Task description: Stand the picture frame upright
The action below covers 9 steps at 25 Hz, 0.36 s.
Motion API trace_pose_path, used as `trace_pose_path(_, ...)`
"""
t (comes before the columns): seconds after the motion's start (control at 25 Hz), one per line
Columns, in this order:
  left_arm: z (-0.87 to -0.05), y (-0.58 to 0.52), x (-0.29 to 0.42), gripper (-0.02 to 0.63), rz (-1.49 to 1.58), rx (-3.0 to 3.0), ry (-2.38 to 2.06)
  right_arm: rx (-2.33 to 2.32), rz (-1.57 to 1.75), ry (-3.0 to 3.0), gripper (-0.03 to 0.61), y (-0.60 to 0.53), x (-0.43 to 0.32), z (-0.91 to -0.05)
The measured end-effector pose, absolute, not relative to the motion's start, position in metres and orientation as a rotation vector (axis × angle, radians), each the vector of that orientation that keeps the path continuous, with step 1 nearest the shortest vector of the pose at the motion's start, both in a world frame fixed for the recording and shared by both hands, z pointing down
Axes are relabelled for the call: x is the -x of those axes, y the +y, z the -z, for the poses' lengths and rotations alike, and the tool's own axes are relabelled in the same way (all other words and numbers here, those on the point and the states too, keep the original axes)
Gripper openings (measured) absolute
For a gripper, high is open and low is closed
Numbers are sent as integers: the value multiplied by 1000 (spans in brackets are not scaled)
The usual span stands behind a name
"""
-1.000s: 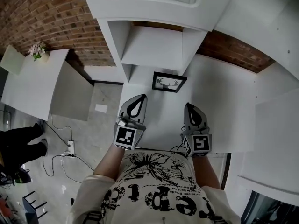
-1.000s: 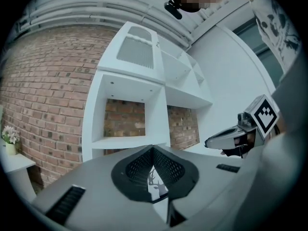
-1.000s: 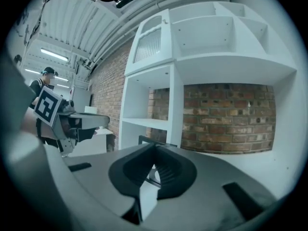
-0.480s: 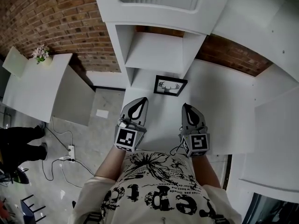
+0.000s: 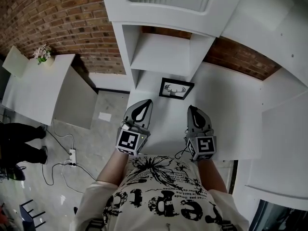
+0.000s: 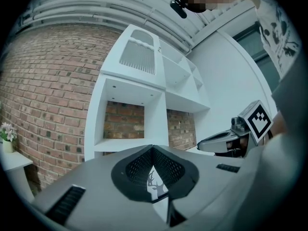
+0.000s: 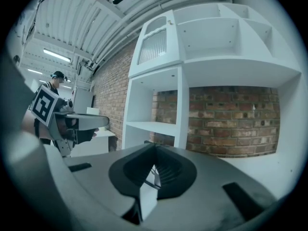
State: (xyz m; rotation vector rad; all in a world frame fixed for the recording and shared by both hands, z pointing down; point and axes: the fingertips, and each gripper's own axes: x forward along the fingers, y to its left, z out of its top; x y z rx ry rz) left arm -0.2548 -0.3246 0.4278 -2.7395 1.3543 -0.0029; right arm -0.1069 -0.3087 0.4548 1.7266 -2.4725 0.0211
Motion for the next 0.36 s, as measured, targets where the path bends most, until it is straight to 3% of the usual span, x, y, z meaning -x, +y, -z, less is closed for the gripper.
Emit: trace_pose_path(0.36, -430, -333, 251, 8, 24, 2731, 1346, -1725, 3, -2461, 2, -316, 109, -460)
